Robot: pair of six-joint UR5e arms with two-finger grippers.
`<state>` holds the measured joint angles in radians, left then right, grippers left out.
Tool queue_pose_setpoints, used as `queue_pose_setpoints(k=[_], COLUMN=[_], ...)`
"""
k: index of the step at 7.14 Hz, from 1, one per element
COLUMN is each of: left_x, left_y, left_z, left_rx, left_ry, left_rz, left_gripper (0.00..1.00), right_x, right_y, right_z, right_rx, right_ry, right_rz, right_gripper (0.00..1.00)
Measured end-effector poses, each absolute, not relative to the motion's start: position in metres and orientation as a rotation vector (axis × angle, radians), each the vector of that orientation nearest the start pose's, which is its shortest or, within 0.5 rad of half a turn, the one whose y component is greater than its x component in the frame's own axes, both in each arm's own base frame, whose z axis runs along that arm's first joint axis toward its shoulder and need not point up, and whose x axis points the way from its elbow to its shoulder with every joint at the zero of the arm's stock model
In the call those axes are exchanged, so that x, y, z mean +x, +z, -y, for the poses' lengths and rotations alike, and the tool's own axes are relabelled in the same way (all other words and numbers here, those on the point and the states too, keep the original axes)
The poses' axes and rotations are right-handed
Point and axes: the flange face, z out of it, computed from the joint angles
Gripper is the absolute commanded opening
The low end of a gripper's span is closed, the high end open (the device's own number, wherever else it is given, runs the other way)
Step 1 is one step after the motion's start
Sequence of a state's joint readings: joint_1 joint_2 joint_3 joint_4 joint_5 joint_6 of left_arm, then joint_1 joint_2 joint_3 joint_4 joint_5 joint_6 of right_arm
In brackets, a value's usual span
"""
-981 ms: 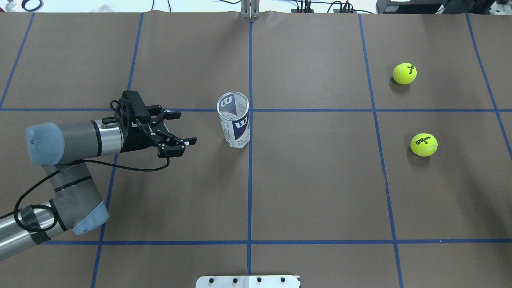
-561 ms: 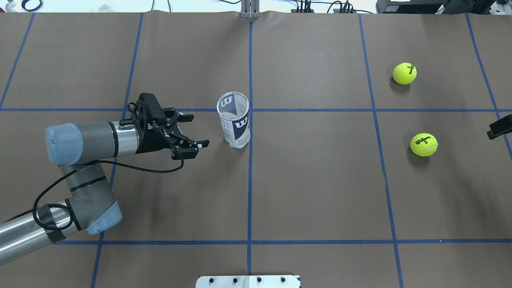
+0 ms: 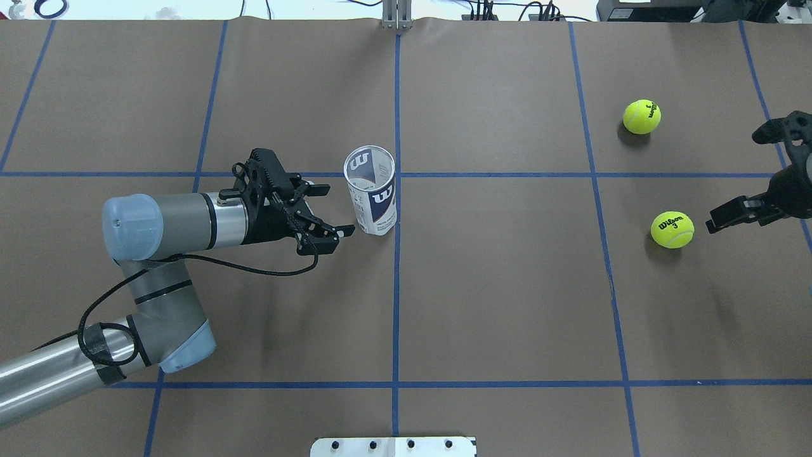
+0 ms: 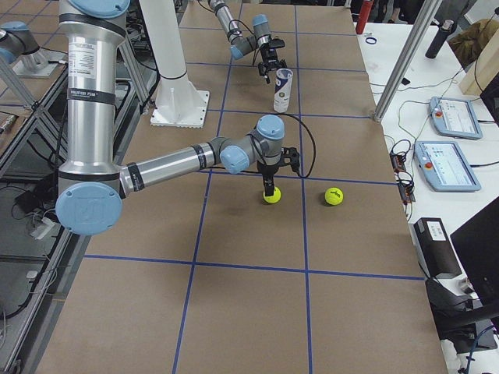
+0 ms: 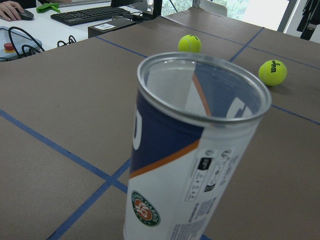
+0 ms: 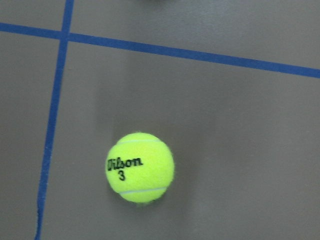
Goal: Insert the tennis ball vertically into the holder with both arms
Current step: 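Move the left gripper beside the can while the right gripper reaches toward a ball, then lower the right gripper onto the nearer yellow tennis ball and close it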
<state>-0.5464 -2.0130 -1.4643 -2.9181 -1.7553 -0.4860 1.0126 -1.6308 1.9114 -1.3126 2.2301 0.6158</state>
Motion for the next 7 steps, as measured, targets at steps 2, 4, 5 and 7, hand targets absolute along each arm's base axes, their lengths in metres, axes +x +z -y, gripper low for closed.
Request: queue_pose_setpoints(k=[2, 4, 5, 7], left_x=[0.486, 0.486, 0.487, 0.489], left_y=[0.31, 0.311, 0.312, 0.315], left_z=[0.43, 0.43, 0.431, 0.432], left_rx=[1.142, 1.141, 1.14, 1.135], left_ry=[0.559, 0.558, 0.558, 0.559], left_rz=[-1.268, -1.266, -1.264, -1.26], left_gripper=[0.99, 0.99, 0.99, 0.99], right_x=[-0.208, -0.222, -0.231, -0.246], right_y=[0.489, 0.49, 0.49, 0.49], right_z=[0.445, 0.451, 0.461, 0.479], right_rx=[0.094, 0.106, 0.113, 0.129], right_ry=[-0.13, -0.141, -0.144, -0.149], right_rz=[0.803, 0.782, 0.773, 0.755], right_gripper=[1.0, 1.0, 1.0, 1.0])
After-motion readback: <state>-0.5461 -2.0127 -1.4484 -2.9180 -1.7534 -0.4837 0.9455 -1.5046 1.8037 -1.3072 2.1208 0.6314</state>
